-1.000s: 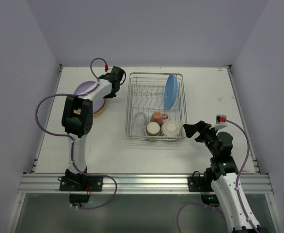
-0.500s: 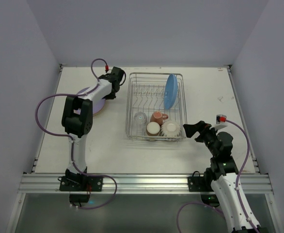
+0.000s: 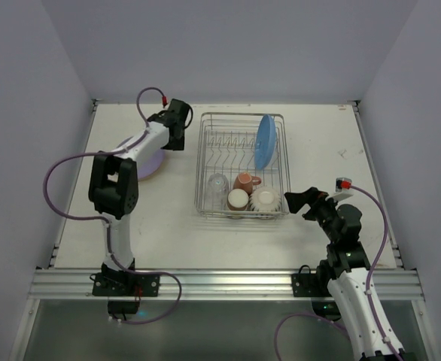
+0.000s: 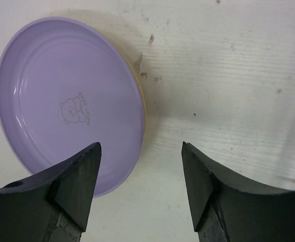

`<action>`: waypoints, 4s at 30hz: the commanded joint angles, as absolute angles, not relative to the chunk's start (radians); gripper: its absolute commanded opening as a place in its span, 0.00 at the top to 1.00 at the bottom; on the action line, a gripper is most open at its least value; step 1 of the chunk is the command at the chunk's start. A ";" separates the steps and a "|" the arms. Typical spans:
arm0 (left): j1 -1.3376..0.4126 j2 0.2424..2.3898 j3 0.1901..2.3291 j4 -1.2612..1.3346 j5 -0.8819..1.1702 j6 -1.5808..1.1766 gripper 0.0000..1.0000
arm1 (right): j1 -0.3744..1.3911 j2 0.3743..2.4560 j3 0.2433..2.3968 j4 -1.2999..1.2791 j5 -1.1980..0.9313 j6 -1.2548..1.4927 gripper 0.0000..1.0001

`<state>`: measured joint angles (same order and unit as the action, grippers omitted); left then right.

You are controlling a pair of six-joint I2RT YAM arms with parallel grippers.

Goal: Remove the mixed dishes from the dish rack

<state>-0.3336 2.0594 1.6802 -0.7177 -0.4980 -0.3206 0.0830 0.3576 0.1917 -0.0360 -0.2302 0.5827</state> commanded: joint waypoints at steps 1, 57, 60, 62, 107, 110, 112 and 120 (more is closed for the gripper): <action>-0.324 1.909 1.646 -0.634 -0.398 -0.295 0.30 | 0.083 0.351 0.212 -0.006 -0.258 0.571 0.01; -0.690 1.885 1.353 0.454 0.595 -0.491 0.32 | 0.081 0.359 0.213 -0.008 -0.259 0.569 0.01; -0.695 1.894 1.355 0.448 0.566 -0.480 0.33 | 0.083 0.359 0.213 -0.008 -0.259 0.568 0.01; -0.698 1.888 1.355 0.433 0.534 -0.465 0.33 | 0.083 0.359 0.215 -0.006 -0.261 0.569 0.01; -0.707 2.045 1.565 0.285 0.422 -0.440 0.62 | 0.083 0.360 0.213 -0.006 -0.262 0.568 0.01; -0.707 2.043 1.563 0.287 0.422 -0.439 0.78 | 0.083 0.360 0.215 -0.008 -0.261 0.568 0.01; -0.707 2.036 1.559 0.288 0.422 -0.437 0.85 | 0.081 0.362 0.213 -0.006 -0.262 0.566 0.01; -0.707 2.000 1.555 0.279 0.434 -0.411 1.00 | 0.081 0.362 0.213 -0.006 -0.262 0.566 0.01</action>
<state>-0.7036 2.0480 1.5204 0.2703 0.4225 -0.4488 0.0830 0.3592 0.1917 -0.0360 -0.2314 0.5823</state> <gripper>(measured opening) 0.034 0.989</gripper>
